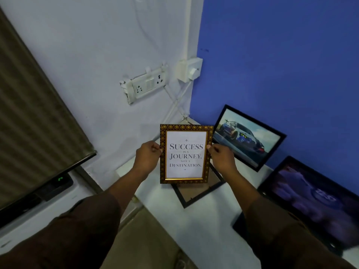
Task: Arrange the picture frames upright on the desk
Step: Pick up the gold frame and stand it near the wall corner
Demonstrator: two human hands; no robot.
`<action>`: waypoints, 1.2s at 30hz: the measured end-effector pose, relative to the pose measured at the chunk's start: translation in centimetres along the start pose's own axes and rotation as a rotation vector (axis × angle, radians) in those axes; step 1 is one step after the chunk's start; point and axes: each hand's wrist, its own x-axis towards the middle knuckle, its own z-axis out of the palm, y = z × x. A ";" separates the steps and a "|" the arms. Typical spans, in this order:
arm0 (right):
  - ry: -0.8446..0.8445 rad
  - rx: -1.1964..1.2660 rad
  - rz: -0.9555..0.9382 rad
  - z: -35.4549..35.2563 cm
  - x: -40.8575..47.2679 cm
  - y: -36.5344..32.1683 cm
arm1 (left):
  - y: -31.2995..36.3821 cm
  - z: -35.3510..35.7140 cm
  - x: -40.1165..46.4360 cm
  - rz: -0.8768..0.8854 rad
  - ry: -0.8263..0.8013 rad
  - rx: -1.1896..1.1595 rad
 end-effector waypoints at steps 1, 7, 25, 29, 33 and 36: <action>-0.010 0.001 -0.013 0.4 1.3 -0.1 | 0.0 0.2 1.1 -0.014 0.007 0.011; -0.062 0.027 -0.040 2.2 8.2 0.1 | 0.4 1.4 6.5 -0.049 0.033 0.080; -0.192 -0.139 -0.153 10.2 23.0 -0.7 | -4.0 3.1 18.7 -0.125 0.085 0.221; -0.204 -0.190 -0.126 12.0 26.0 -1.2 | -5.0 3.5 21.1 -0.114 0.104 0.247; -0.227 -0.190 -0.115 13.4 28.3 -1.2 | -5.5 4.2 22.7 -0.130 0.140 0.267; -0.245 -0.173 -0.133 14.2 29.0 -1.0 | -6.0 4.7 23.3 -0.162 0.193 0.260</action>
